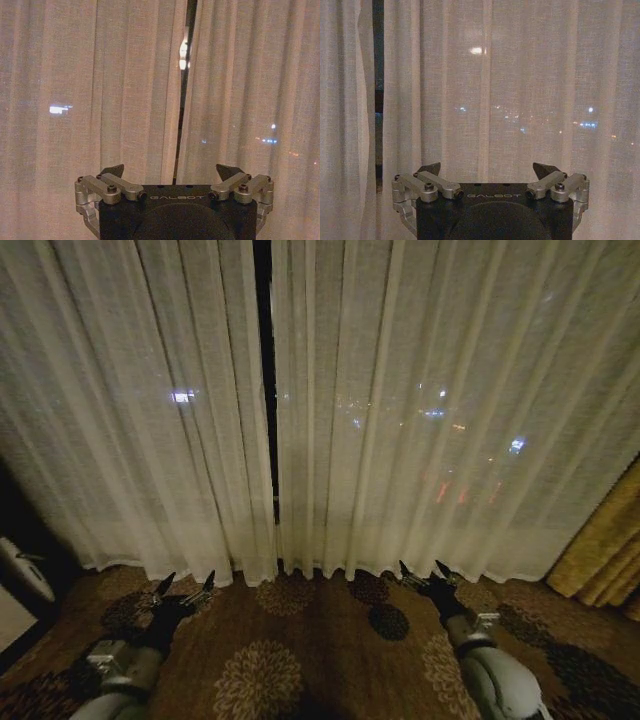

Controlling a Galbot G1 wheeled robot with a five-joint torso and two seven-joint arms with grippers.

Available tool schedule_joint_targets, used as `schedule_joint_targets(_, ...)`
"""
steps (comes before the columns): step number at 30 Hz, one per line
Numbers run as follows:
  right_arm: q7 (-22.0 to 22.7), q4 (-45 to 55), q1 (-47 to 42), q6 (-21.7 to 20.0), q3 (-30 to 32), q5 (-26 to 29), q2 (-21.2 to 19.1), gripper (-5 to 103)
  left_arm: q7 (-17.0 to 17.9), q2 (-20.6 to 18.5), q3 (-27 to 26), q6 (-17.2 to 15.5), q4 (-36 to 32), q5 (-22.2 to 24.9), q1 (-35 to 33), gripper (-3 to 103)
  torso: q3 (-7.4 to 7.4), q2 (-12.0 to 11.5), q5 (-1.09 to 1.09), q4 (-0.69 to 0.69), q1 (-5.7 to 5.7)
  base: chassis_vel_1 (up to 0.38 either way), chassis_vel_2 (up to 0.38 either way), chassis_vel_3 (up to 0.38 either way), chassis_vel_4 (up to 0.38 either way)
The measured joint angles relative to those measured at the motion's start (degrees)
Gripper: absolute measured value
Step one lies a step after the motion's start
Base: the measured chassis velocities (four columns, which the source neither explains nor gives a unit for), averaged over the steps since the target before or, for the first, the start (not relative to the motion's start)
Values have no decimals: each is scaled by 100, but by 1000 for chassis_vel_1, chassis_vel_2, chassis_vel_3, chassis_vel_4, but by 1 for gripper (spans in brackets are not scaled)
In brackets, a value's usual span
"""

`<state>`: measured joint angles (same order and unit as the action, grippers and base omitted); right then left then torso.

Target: Open the curtains by pulling them apart, changing their state from closed to fully open.

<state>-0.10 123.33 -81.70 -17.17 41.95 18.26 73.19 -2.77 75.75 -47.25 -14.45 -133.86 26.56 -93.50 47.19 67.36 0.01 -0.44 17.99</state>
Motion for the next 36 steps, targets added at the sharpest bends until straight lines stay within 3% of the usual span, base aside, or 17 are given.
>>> schedule_joint_targets(14,119,152,-78,-103,38,111,26,100,-1,284,10,0,-179,-201,-53,100,-1,0,0,0,-1,0,0,0,0)
schedule_joint_targets(22,119,250,-91,-133,-19,143,32,100,4,286,-17,-165,-326,-243,-128,100,-1,1,0,0,-1,0,0,0,0)
schedule_joint_targets(36,111,352,-181,-187,11,127,24,100,5,414,7,-161,-322,-289,-265,100,-1,0,0,0,-1,0,0,0,0)
